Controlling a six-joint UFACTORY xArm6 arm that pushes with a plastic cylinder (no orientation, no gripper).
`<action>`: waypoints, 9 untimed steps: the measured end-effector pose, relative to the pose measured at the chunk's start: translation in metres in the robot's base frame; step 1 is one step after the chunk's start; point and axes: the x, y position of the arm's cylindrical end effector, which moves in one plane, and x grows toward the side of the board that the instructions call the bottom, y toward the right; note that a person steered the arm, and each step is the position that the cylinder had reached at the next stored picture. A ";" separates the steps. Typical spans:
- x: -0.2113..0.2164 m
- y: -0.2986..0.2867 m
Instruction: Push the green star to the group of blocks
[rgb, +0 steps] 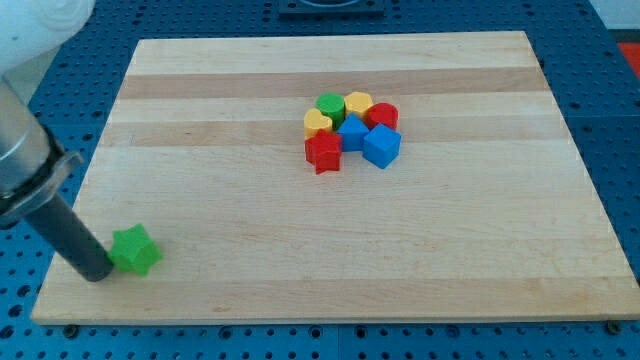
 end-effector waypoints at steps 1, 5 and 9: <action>-0.010 0.025; -0.052 0.138; -0.056 0.126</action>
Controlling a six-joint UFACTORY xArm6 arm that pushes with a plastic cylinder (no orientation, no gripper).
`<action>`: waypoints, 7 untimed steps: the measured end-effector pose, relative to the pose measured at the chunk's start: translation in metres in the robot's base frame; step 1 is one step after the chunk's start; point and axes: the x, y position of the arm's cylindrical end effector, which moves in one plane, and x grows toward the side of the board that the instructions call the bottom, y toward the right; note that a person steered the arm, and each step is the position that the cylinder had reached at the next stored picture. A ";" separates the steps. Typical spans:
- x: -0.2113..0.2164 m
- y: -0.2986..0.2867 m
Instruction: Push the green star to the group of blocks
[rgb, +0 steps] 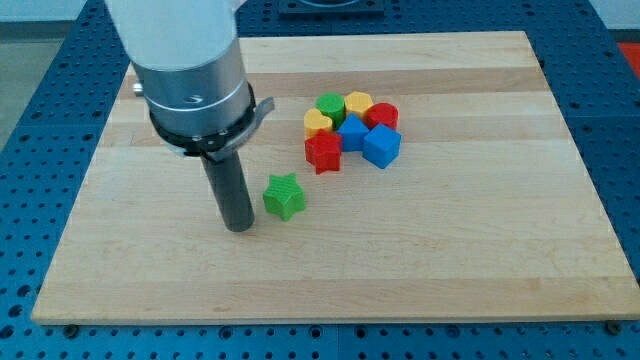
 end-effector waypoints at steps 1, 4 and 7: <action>-0.016 0.001; -0.023 0.070; 0.013 0.103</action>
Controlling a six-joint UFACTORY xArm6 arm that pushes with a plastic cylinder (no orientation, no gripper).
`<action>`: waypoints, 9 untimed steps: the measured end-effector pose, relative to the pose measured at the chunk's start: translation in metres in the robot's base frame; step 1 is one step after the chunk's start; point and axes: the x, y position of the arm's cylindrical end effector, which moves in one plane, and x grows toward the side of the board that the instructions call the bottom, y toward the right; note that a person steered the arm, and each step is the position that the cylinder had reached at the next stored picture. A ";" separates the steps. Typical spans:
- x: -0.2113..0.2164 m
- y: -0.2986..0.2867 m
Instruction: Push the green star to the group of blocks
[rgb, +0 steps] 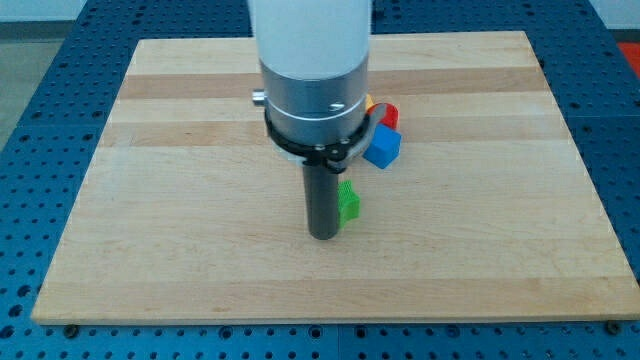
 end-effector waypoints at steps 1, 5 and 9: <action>-0.006 0.014; -0.031 0.021; -0.048 0.021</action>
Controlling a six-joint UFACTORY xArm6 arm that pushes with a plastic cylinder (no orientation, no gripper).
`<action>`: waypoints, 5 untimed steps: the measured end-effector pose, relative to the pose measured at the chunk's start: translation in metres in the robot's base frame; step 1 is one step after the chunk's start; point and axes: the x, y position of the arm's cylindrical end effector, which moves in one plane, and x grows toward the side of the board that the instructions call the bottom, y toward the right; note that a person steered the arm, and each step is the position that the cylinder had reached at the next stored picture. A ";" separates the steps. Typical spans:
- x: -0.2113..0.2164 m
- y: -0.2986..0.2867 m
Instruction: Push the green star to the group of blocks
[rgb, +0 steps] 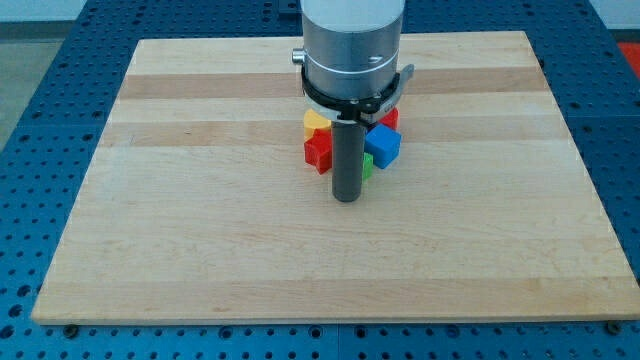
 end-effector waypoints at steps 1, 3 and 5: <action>0.000 0.000; -0.009 0.009; -0.012 0.008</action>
